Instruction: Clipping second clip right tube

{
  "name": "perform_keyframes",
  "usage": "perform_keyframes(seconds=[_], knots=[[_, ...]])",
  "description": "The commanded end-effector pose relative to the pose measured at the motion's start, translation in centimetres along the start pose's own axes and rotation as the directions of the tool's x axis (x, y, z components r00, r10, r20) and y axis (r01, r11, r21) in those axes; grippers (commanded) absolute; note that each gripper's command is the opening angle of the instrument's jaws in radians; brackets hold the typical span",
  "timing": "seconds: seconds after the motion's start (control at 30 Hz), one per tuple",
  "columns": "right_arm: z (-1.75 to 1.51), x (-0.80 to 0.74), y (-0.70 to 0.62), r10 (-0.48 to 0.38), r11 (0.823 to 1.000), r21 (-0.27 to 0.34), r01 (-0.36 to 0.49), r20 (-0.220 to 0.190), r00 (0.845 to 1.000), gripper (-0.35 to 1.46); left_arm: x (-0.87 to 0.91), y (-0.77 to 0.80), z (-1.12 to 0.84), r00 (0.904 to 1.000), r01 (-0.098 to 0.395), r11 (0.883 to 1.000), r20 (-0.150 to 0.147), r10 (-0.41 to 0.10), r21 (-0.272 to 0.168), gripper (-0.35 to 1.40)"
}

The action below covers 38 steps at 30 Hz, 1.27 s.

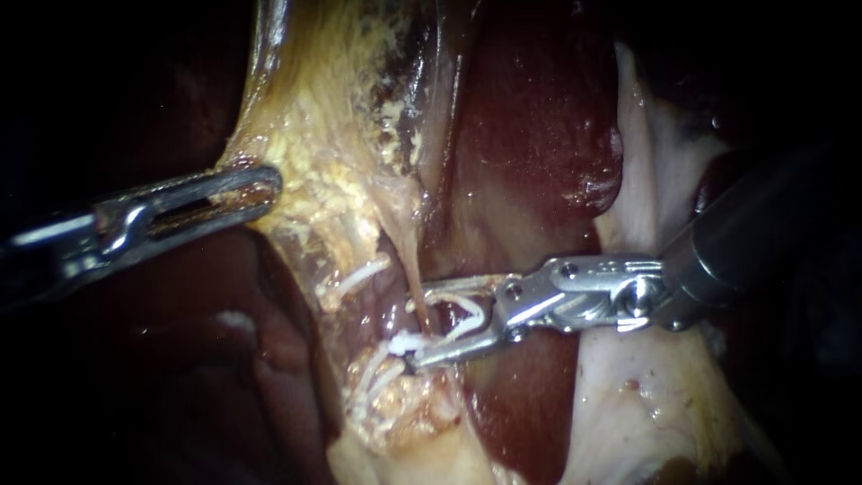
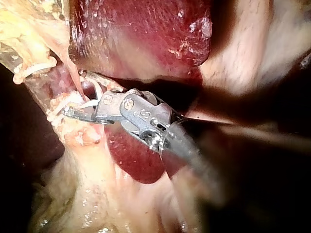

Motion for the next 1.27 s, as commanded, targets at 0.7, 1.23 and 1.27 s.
perform_keyframes(seconds=[0.7, 1.23, 1.27], knots=[[0.18, -0.08, 0.01, 0.095, 0.994, 0.045, -0.095, 0.019, 0.995, -0.35, 0.0, 0.0, 0.0, 1.0, 0.0, 1.0, 0.0, 0.0, 0.0, -0.35], [0.17, -0.08, 0.01, 0.159, 0.986, 0.05, -0.16, 0.021, 0.987, -0.35, 0.0, 0.01, 0.0, 1.0, 0.0, 1.0, 0.0, 0.0, 0.0, -0.35], [0.17, -0.08, 0.0, 0.159, 0.986, 0.05, -0.16, 0.021, 0.987, -0.35, 0.0, 0.01, -0.01, 1.0, 0.0, 1.0, 0.0, 0.0, 0.0, -0.35]])
